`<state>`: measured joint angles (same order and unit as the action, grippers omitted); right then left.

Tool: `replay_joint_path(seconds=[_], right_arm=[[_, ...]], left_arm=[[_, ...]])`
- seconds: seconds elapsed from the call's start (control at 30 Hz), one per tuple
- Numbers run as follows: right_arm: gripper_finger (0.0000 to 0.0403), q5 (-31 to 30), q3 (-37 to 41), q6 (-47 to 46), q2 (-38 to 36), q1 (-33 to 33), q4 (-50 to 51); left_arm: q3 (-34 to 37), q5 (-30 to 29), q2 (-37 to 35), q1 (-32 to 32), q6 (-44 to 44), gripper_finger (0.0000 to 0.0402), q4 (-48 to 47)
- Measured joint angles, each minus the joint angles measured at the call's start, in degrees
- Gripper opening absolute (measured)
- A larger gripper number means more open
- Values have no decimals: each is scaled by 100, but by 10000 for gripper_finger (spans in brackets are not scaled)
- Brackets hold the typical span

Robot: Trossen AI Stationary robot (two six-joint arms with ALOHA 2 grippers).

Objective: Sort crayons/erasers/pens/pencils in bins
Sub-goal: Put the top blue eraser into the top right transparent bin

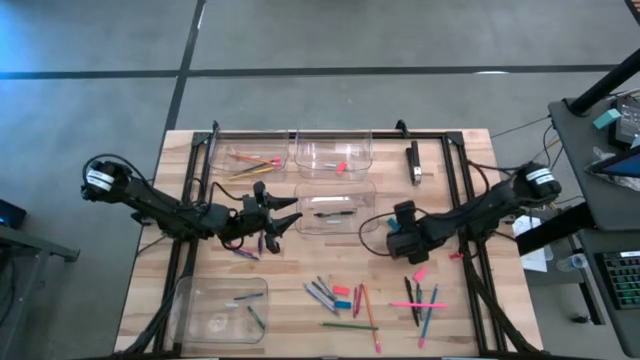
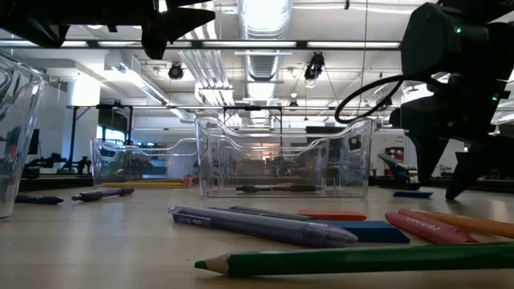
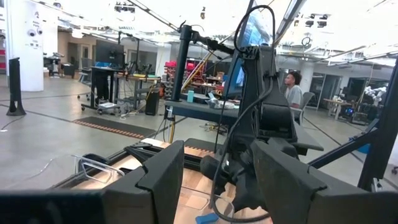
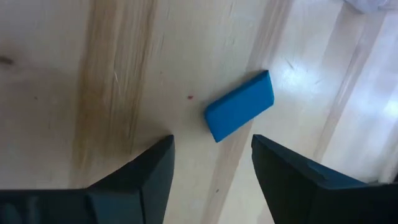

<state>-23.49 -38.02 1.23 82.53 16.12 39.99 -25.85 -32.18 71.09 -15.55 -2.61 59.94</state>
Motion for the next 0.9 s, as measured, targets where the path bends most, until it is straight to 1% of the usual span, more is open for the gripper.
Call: replay_joint_path(seconds=[0.17, 0.37, 0.63, 0.9], right_arm=[[205, -94, -170, 394, 267, -1, 53], [201, -358, -214, 626, 309, -2, 0], [173, -444, -214, 697, 314, -13, -49], [134, -456, -205, 786, 320, -26, -132]], left_arm=[[0, 0, 0, 0, 0, 178, -2], [0, 0, 0, 1, 0, 178, -4], [0, 0, 0, 0, 0, 178, -4], [0, 0, 0, 0, -2, 178, -4]])
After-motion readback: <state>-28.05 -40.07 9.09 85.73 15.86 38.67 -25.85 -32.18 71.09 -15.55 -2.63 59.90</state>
